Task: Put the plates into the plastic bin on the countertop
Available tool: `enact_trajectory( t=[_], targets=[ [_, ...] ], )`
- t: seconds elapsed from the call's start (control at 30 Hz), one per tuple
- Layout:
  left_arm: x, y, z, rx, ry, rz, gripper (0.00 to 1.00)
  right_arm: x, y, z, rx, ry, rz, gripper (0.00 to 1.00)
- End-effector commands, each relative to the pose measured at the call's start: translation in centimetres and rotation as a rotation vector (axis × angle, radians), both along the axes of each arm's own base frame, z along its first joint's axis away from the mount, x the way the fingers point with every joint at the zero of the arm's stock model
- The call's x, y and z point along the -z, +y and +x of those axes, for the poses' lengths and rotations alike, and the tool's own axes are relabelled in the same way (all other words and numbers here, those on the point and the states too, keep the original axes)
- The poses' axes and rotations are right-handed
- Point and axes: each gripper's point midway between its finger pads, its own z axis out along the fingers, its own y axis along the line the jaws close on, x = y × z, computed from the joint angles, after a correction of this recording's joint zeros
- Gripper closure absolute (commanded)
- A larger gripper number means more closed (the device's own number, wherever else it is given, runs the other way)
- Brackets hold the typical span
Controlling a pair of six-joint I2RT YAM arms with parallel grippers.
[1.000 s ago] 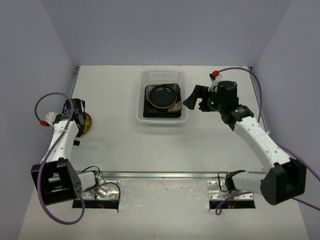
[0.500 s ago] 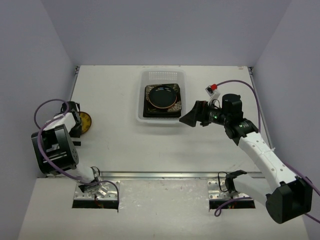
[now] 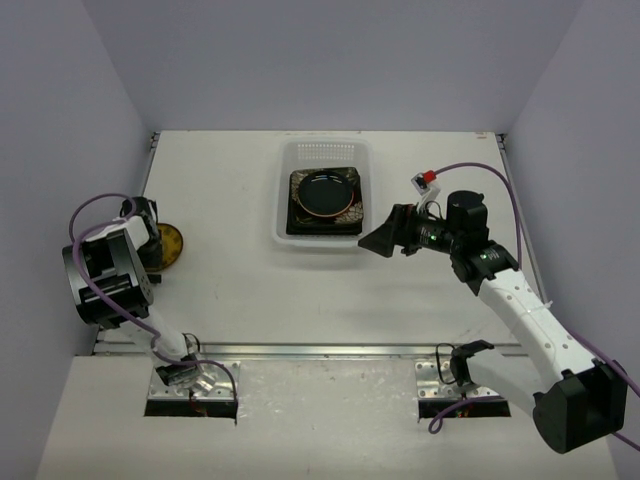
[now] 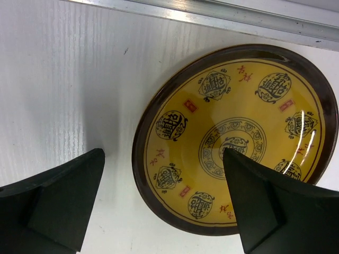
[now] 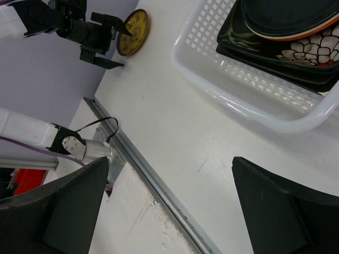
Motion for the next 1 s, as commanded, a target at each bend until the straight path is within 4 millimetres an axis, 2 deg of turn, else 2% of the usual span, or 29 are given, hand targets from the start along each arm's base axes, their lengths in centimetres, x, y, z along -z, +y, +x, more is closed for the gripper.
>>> enact_trajectory(
  t=[0.0, 0.1, 0.23, 0.33, 0.37, 0.5, 0.63, 0.67, 0.7, 0.73, 0.87, 0.97],
  targets=[
    [0.8, 0.0, 1.1, -0.009, -0.03, -0.035, 0.12, -2.0, 0.2, 0.3, -0.007, -0.076, 0.035, 0.01],
    [1.3, -0.3, 0.4, -0.016, 0.006, -0.053, 0.3, -2.1, 0.2, 0.5, 0.0, -0.078, 0.037, 0.01],
    [1.5, -0.5, -0.1, -0.013, 0.03, -0.06, 0.47, -2.4, 0.1, 0.5, 0.005, -0.087, 0.041, 0.01],
    [1.9, -0.5, 0.2, 0.011, 0.053, -0.078, 0.82, -2.4, -0.2, 0.3, 0.015, -0.091, 0.018, 0.01],
    [2.1, -0.7, 0.1, 0.021, 0.063, -0.088, 0.98, -2.4, -0.4, 0.4, 0.027, -0.097, 0.011, 0.01],
    [2.6, -1.3, 1.0, 0.07, 0.032, -0.129, 1.0, -3.2, -1.0, 0.0, 0.048, -0.141, -0.003, 0.01],
    [1.7, -2.0, 2.7, 0.168, -0.065, -0.139, 1.0, -4.2, -1.6, -0.7, 0.062, -0.172, -0.018, 0.01],
    [0.8, -2.1, 3.6, 0.21, -0.131, -0.118, 1.0, -4.1, -1.7, -0.9, 0.062, -0.17, -0.024, 0.01],
    [-1.0, -1.6, 4.8, 0.229, -0.217, -0.071, 1.0, -4.3, -1.9, -1.2, 0.065, -0.179, -0.027, 0.01],
    [-1.2, -2.0, 4.7, 0.248, -0.247, -0.063, 1.0, -4.3, -2.0, -1.4, 0.068, -0.183, -0.029, 0.01],
    [-4.5, -2.2, 6.3, 0.333, -0.421, 0.01, 1.0, -4.8, -2.7, -2.2, 0.097, -0.225, -0.036, 0.01],
    [-6.0, -3.2, 7.3, 0.404, -0.496, 0.002, 1.0, -5.3, -3.3, -2.4, 0.122, -0.254, -0.05, 0.01]
  ],
)
